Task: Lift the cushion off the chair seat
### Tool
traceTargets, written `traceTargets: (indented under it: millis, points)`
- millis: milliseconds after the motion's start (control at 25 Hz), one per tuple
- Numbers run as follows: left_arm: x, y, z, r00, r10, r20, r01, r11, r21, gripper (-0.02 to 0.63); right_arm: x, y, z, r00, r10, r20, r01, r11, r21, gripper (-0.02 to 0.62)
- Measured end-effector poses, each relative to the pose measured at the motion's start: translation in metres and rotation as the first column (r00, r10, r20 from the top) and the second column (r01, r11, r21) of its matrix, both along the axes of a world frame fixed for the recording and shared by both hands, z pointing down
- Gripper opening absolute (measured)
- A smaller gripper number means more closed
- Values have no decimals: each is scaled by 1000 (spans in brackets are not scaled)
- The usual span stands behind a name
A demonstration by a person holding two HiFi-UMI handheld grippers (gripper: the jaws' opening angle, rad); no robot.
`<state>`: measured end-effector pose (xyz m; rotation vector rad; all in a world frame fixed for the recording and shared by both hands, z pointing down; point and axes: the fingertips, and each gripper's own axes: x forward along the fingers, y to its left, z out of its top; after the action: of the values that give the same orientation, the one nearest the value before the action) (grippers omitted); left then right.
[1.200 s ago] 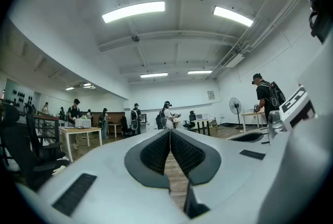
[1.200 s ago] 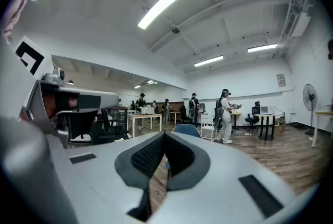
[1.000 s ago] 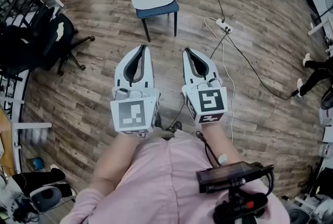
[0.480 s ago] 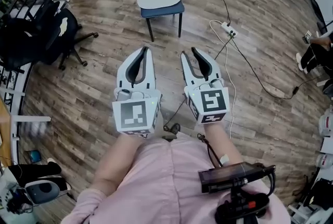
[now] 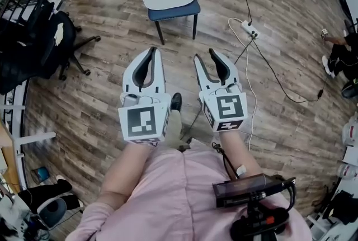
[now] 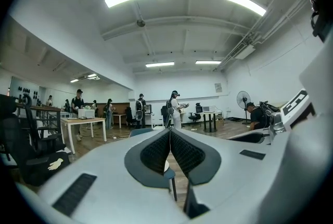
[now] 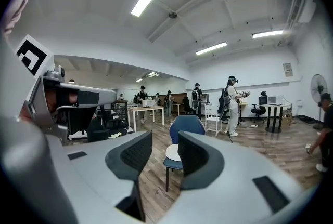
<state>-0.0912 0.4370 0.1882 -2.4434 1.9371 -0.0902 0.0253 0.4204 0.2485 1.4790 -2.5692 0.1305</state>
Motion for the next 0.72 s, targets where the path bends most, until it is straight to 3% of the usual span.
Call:
traceTargets:
  millis: [360, 720]
  points:
    - [-37, -128, 0, 1000, 30, -2, -30, 1000, -6, 14, -41, -123, -5, 1000, 13, -3, -13, 1000, 8, 138]
    - [-58, -200, -18, 998, 61, -12, -60, 997, 42, 14, -63, -192, -31, 999, 39, -19, -37, 997, 71, 126]
